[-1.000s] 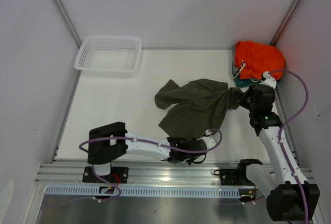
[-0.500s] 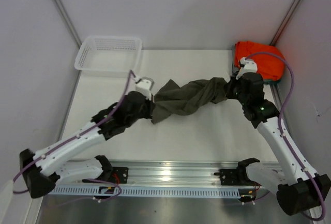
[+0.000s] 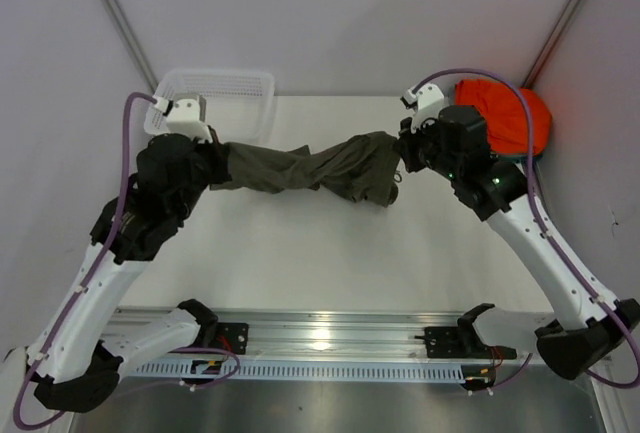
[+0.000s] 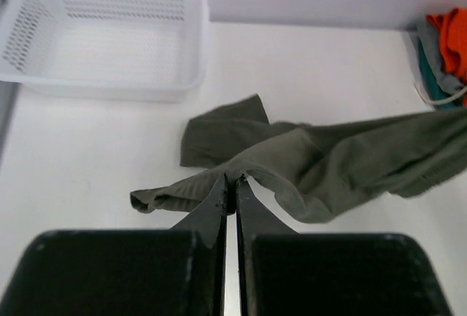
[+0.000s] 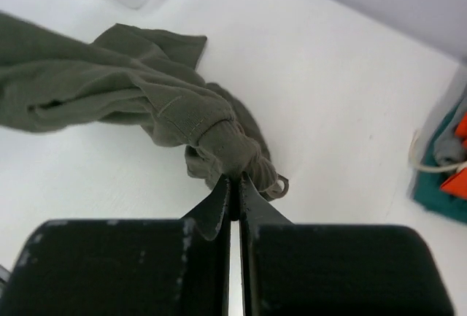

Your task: Fold and stack the shorts

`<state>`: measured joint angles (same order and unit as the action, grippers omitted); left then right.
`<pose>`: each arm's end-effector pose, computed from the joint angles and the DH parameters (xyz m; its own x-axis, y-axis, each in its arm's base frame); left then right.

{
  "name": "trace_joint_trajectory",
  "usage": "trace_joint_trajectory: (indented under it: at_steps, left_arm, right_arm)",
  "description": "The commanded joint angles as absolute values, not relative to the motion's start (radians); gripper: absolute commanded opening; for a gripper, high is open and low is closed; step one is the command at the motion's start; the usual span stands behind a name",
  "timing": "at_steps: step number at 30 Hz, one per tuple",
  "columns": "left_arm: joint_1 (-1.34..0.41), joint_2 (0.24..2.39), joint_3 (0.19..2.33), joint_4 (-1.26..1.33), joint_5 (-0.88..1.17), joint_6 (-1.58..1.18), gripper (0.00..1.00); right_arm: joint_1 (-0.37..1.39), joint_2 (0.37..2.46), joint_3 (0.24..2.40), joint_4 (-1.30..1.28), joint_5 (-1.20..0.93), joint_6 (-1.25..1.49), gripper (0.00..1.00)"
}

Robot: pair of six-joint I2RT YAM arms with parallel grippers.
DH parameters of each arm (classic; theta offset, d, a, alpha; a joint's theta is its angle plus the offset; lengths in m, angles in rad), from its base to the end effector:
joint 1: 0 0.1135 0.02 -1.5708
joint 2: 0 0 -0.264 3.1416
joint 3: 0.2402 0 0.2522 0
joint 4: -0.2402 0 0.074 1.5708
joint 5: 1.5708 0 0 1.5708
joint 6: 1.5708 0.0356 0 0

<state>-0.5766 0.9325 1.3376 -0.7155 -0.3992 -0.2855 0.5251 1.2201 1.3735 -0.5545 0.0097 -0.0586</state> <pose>0.1466 -0.0788 0.4446 -0.2998 -0.1146 -0.9471 0.1122 0.9816 -0.1543 0.2278 0.1316 0.4154 -0.3083 -0.2463 -0.9188 -0.5125 0.8568 -0.0577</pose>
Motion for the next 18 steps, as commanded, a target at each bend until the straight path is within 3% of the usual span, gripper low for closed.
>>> trace_joint_trajectory:
  at_steps: [1, 5, 12, 18]
  left_arm:
    - [-0.551, 0.922, 1.466, -0.808, -0.521, -0.218, 0.00]
    - [-0.514, 0.927, 1.535, -0.818, -0.543, -0.190, 0.00]
    - [-0.468, 0.940, 1.773, -0.890, -0.575, -0.143, 0.00]
    - [-0.466, 0.891, 1.809, -0.907, -0.506, -0.167, 0.00]
  right_arm:
    - [0.532, 1.099, 1.444, -0.552, -0.076, -0.210, 0.00]
    - [0.529, 1.057, 1.491, -0.600, -0.252, -0.270, 0.00]
    - [0.535, 1.127, 1.718, -0.848, -0.304, -0.226, 0.00]
    - [0.574, 1.014, 1.752, -0.880, -0.411, -0.138, 0.00]
